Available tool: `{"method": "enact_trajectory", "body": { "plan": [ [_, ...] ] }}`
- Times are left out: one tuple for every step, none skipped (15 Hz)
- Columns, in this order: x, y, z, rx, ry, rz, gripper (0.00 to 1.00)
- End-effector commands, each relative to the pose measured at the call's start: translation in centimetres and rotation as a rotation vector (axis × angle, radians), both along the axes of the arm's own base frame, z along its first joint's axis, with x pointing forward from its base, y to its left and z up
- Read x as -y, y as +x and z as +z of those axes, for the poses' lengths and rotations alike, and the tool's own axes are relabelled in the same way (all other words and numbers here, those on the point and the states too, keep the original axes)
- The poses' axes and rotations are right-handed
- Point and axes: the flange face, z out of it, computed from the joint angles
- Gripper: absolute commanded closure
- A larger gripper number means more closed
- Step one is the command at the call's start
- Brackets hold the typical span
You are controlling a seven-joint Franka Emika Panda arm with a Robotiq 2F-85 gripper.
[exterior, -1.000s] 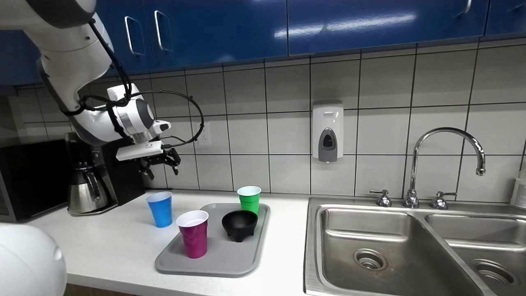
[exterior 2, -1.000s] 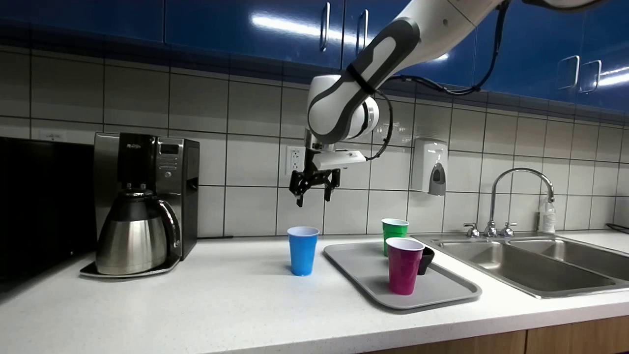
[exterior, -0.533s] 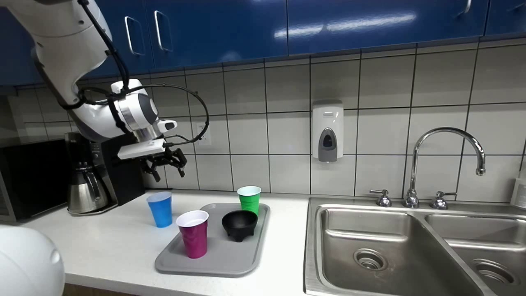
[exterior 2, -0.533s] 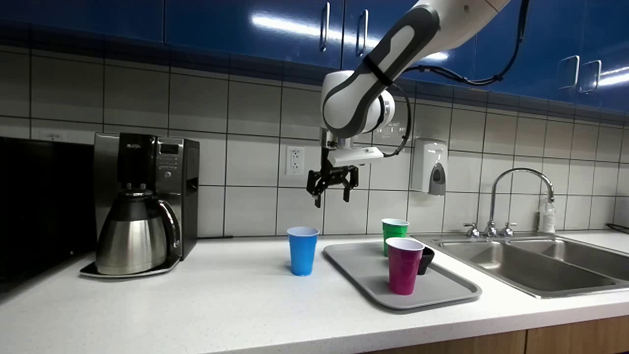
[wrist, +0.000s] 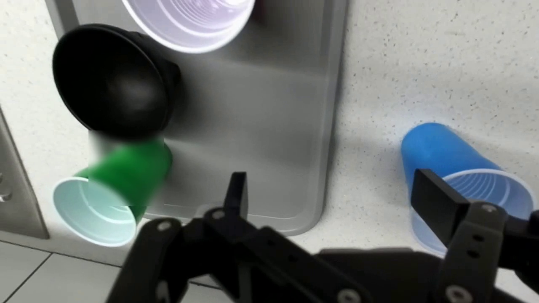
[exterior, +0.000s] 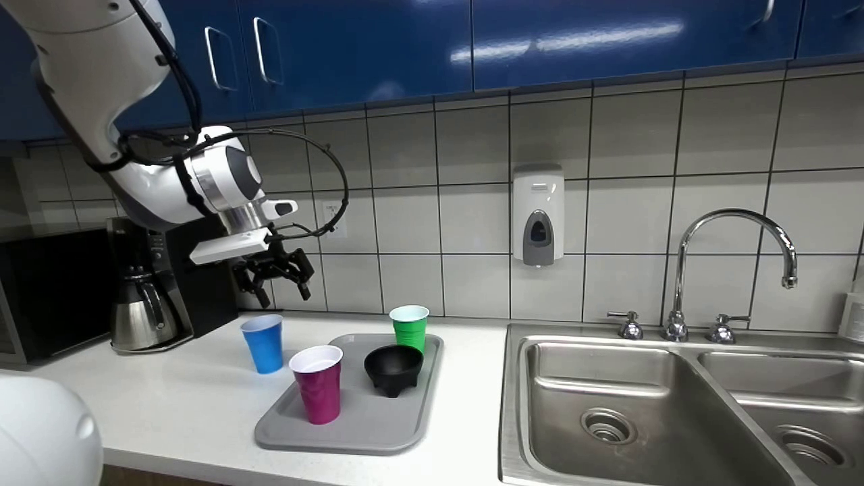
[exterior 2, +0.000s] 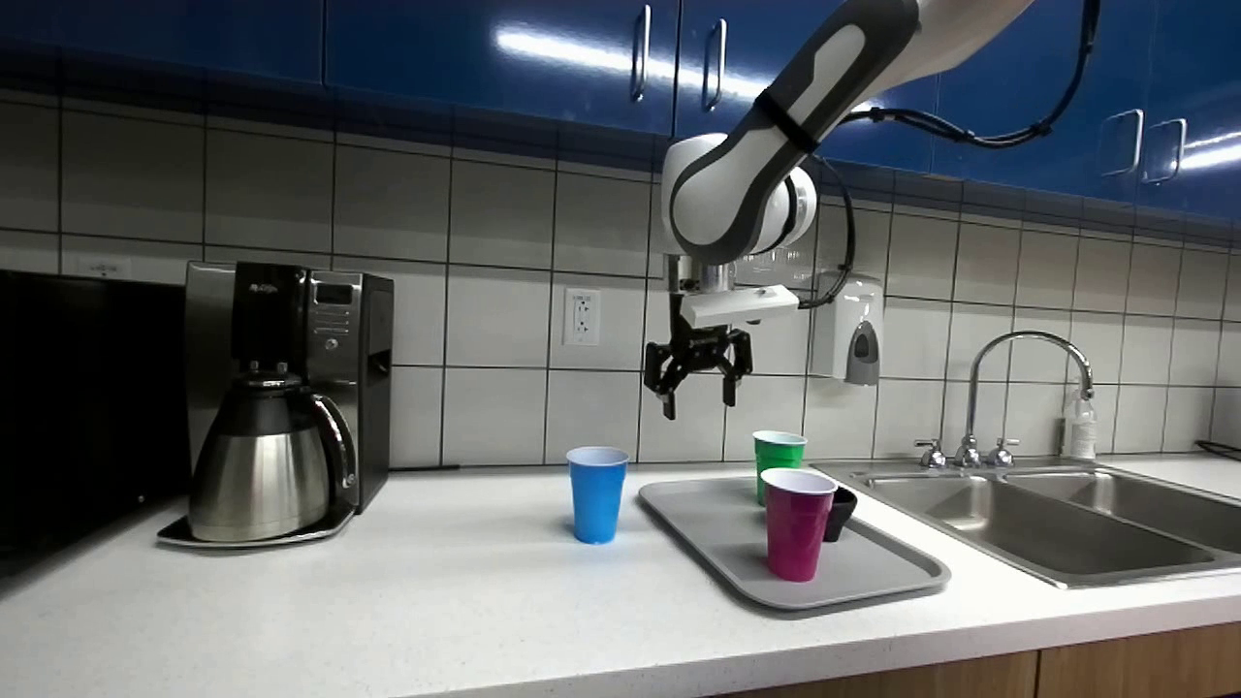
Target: Remove the blue, purple and green cups from the tray
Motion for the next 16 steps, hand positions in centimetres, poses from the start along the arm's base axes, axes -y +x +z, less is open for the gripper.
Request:
{"method": "enact_trajectory", "body": {
  "plan": [
    [1.6, -2.6, 0.3, -0.020, -0.038, -0.063, 0.00],
    [2.0, -3.1, 0.1, -0.030, -0.043, -0.076, 0.00],
    [2.4, -3.5, -0.1, -0.040, -0.046, -0.090, 0.00],
    [2.7, -4.0, -0.4, -0.052, -0.050, -0.104, 0.00],
    [3.1, -4.3, -0.6, -0.062, -0.051, -0.116, 0.00],
    [3.4, -4.7, -0.9, -0.071, -0.052, -0.129, 0.00],
    [3.7, -5.0, -1.2, -0.079, -0.054, -0.140, 0.00],
    [4.0, -5.3, -1.4, -0.086, -0.055, -0.150, 0.00],
    [4.3, -5.6, -1.6, -0.092, -0.057, -0.159, 0.00],
    [4.5, -5.7, -1.9, -0.098, -0.058, -0.165, 0.00],
    [4.7, -5.9, -2.1, -0.104, -0.058, -0.170, 0.00],
    [4.9, -6.0, -2.3, -0.110, -0.060, -0.173, 0.00],
    [5.1, -6.1, -2.5, -0.116, -0.060, -0.176, 0.00],
    [5.2, -6.2, -2.8, -0.120, -0.059, -0.178, 0.00],
    [5.2, -6.3, -3.1, -0.123, -0.057, -0.177, 0.00],
    [5.2, -6.3, -3.4, -0.125, -0.058, -0.174, 0.00]
  ]
}}
